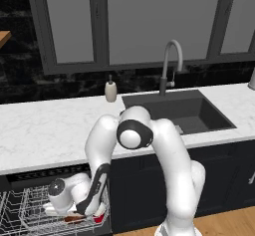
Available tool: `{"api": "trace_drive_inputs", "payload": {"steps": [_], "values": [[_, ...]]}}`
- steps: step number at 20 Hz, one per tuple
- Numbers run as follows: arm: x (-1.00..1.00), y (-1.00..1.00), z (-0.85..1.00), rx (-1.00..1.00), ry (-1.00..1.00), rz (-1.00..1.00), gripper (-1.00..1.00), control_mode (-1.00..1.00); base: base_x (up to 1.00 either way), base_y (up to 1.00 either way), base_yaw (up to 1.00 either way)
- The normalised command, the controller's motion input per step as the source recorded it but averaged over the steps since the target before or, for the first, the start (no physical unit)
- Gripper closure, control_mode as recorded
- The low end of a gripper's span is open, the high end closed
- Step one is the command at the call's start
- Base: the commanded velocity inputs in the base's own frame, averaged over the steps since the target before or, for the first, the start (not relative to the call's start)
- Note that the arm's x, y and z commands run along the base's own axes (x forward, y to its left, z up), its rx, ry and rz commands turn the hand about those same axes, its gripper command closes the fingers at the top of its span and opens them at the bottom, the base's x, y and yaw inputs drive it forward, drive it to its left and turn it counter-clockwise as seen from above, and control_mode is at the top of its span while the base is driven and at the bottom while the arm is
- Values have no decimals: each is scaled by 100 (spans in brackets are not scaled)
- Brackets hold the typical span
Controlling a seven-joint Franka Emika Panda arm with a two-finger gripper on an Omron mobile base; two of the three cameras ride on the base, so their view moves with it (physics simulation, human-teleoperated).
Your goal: Pick up the cup and bowl from the counter, place them in the dishwasher, and close the dishwasher door.
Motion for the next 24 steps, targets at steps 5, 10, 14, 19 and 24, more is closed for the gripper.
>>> {"api": "trace_drive_inputs", "payload": {"steps": [5,10,14,19,24], "values": [[-48,29,4,16,5,41,-100,-100,0,0,0],[-27,58,-4,-4,18,31,-100,-100,0,0,0],[0,47,-55,-16,10,-3,-100,-100,0,0,0],[3,19,-54,-10,2,-14,-100,-100,0,0,0],[10,6,-70,-5,0,-12,-100,-100,0,0,0]]}}
